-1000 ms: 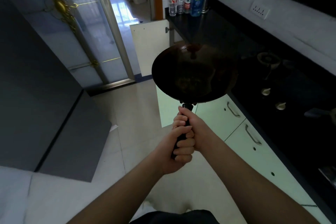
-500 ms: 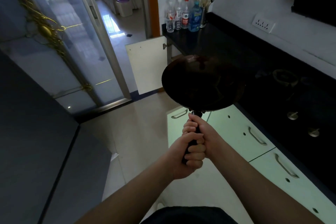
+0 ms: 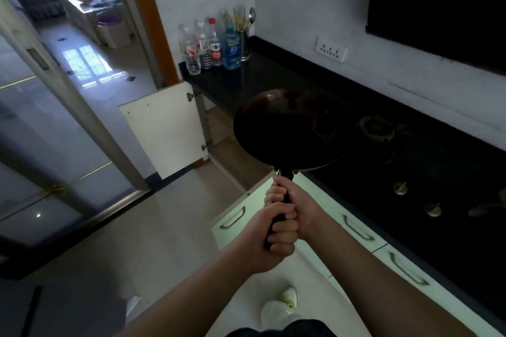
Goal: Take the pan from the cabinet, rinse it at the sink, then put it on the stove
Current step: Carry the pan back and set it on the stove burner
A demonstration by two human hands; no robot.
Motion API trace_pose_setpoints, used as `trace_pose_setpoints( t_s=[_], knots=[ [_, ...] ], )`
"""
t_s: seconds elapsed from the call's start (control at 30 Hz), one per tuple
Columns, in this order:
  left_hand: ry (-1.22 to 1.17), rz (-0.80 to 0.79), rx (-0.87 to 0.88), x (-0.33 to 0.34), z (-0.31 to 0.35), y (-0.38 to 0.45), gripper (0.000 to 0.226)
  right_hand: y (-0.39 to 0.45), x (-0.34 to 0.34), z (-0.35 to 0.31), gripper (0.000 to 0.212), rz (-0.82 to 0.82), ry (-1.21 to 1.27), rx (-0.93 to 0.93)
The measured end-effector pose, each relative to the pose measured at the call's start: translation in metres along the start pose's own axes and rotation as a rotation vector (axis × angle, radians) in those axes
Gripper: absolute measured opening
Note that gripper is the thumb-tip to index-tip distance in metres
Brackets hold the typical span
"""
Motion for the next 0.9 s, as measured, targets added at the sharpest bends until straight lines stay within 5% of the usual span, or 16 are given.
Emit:
trace_pose_setpoints(
  t_s=[0.37,0.9],
  knots=[
    [0.024,-0.027,-0.069,0.043,0.088,0.095,0.025,0.065,-0.005,-0.122,0.046,-0.008,0.062,-0.025],
    [-0.006,-0.04,-0.176,0.023,0.188,0.175,0.028,0.167,-0.002,-0.191,0.043,0.012,0.115,-0.071]
  ],
)
Point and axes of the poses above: each hand's wrist, its own y-axis towards the middle knuckle, its own x-axis out of the palm, z = x × y, the point moved 4 cm from there along y, towards the middle knuckle, and after that the axes turned 12 degrees about -x, right-handed, at the moved point
